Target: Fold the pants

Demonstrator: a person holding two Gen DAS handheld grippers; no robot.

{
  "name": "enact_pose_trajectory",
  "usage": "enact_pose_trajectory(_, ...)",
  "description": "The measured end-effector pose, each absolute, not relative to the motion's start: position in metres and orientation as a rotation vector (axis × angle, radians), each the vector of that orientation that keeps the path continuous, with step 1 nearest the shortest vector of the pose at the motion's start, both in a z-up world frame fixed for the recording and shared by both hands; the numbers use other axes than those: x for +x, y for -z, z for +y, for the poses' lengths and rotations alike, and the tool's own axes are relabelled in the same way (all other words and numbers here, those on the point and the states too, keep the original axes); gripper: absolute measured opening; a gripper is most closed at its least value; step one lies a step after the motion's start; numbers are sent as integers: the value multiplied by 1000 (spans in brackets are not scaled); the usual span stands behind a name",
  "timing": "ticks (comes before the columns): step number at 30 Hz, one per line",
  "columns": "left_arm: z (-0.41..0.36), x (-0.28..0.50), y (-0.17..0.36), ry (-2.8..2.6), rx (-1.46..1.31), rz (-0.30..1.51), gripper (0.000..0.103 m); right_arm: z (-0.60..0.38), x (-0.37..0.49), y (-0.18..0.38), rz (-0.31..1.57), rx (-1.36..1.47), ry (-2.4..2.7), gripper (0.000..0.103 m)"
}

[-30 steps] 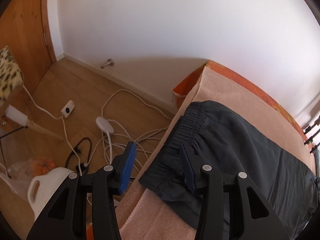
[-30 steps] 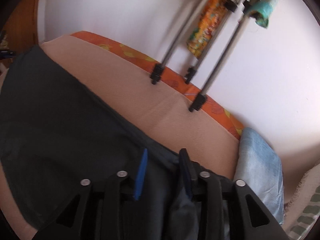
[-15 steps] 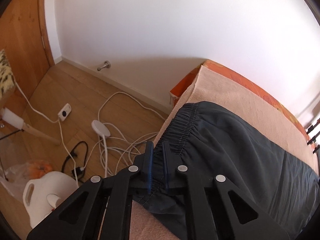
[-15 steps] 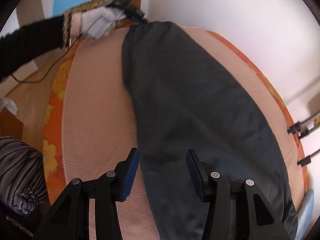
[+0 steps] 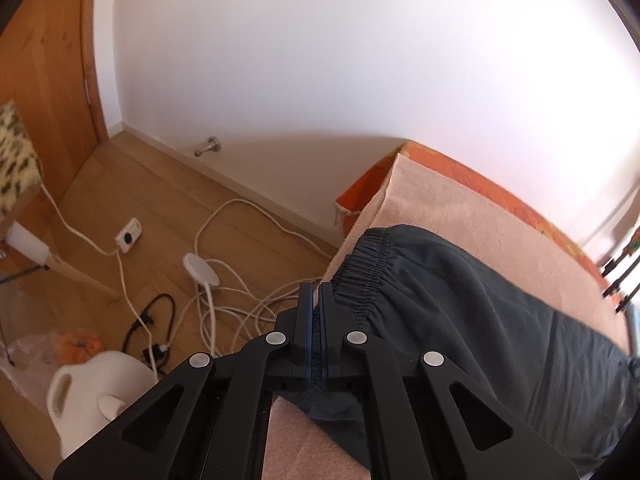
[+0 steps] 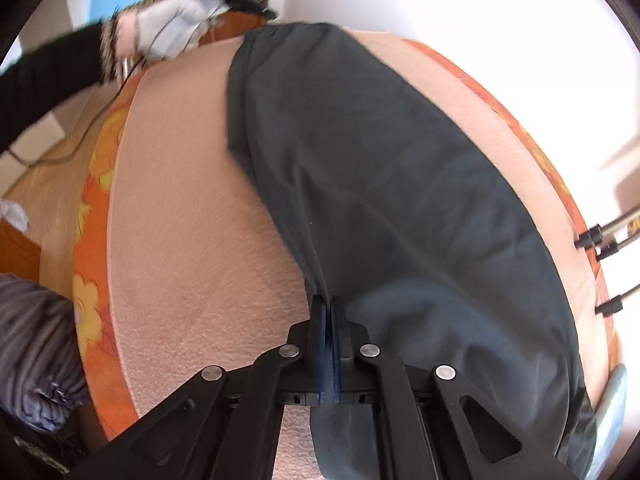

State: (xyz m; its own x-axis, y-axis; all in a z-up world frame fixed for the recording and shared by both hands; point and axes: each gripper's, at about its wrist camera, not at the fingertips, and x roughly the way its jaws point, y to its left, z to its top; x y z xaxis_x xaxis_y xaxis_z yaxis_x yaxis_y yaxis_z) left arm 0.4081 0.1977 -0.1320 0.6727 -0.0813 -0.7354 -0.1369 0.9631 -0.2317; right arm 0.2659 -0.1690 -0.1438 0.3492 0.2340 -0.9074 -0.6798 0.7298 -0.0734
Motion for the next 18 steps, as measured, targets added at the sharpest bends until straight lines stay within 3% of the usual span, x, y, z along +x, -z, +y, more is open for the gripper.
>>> enact_pose_trajectory(1, 201, 409, 135, -18, -318, 857, 18, -171, 266, 143, 1056, -483, -615, 0)
enact_pose_trajectory(2, 203, 410, 138, -12, -346, 877, 40, -172, 265, 143, 1054, -485, -611, 0)
enact_pose_trajectory(3, 204, 411, 140, -7, -361, 884, 45, -172, 266, 143, 1054, -487, -609, 0)
enact_pose_trajectory(8, 194, 415, 149, -5, -357, 932, 45, -178, 269, 140, 1046, -473, -578, 0)
enact_pose_trajectory(10, 191, 416, 154, -16, -341, 948, 43, -182, 272, 137, 1041, -460, -560, 0)
enact_pose_trajectory(12, 186, 416, 154, -28, -309, 938, 26, -184, 277, 135, 1034, -456, -547, 0)
enact_pose_trajectory(16, 190, 412, 148, -36, -301, 906, 10, -186, 280, 131, 1027, -447, -531, 0)
enact_pose_trajectory(18, 192, 409, 142, -40, -294, 885, 8, -188, 279, 128, 1022, -438, -534, 0)
